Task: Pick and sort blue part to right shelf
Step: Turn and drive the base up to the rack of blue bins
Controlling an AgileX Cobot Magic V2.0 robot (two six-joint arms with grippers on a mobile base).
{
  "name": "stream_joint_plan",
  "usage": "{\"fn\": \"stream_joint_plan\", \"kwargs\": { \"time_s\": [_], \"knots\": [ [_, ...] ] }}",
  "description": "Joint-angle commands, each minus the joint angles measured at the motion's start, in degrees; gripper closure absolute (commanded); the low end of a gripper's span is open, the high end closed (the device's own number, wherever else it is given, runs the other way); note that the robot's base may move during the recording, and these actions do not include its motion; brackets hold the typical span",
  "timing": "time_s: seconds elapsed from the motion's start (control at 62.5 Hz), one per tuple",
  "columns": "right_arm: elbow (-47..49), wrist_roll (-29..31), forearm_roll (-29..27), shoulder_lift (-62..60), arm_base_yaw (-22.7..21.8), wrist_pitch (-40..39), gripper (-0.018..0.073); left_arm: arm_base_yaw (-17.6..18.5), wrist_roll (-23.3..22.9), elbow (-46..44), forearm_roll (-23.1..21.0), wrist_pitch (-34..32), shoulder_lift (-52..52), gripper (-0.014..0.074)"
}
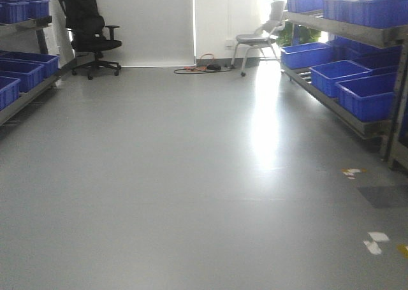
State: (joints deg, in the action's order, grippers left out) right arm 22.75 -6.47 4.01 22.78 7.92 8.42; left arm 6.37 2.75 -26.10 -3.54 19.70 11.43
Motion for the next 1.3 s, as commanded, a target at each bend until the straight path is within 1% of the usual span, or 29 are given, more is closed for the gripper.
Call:
{"fn": "stream_joint_plan", "kwargs": {
  "time_s": [0.0,1.28],
  "knots": [
    [1.9,0.1,0.6,0.4,-0.3,-5.3,0.0192,0.2,-0.1,-1.8,-0.3,-5.4,1.0,0.0263],
    [1.9,0.1,0.6,0.5,-0.3,-5.3,0.0192,0.2,-0.1,-1.8,-0.3,-5.4,1.0,0.0263]
  ]
}}
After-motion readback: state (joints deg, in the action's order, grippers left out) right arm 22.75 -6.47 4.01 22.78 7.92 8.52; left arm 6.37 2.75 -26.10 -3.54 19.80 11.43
